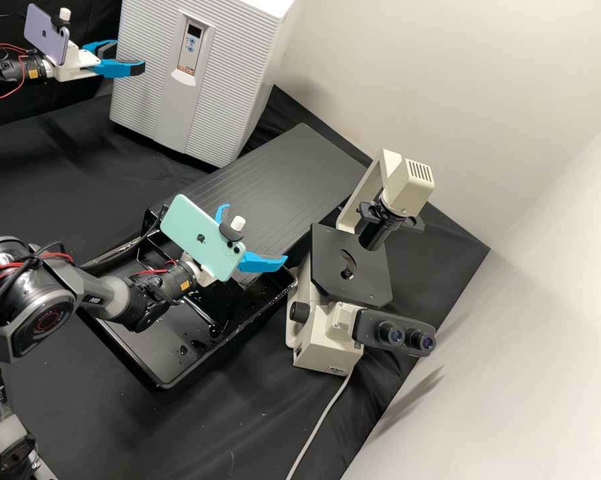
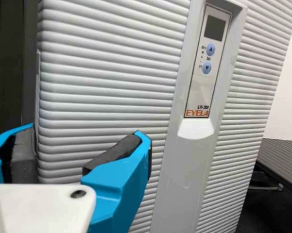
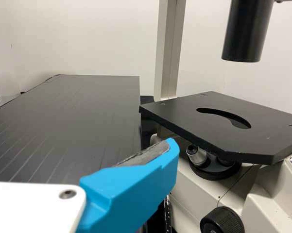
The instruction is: Open the incubator door
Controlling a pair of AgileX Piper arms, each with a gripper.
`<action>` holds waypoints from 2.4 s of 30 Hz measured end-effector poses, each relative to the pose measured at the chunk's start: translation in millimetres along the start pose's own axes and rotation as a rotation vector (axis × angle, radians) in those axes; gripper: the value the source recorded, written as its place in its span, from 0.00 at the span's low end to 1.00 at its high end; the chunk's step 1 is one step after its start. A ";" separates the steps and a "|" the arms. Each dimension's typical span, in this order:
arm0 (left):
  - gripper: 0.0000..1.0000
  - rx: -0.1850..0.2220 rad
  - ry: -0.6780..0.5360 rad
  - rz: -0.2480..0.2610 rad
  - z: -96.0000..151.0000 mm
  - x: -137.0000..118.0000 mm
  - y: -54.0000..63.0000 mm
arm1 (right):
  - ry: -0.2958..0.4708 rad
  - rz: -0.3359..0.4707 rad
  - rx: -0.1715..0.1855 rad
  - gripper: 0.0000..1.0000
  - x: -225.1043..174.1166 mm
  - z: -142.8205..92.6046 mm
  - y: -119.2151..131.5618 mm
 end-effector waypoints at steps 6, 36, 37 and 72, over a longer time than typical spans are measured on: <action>0.00 -0.010 0.015 0.003 -0.7 -0.3 1.5 | 0.000 0.000 0.000 1.00 0.0 0.0 0.0; 0.00 -0.035 0.050 0.005 1.0 -13.7 2.3 | 0.000 0.000 0.000 1.00 0.0 0.0 0.0; 0.00 -0.039 0.052 0.006 1.8 -16.5 2.4 | 0.000 0.000 0.000 1.00 0.0 0.0 0.0; 0.00 -0.001 -0.093 0.013 66.2 -124.5 21.7 | 0.000 0.000 0.000 1.00 0.0 0.0 0.0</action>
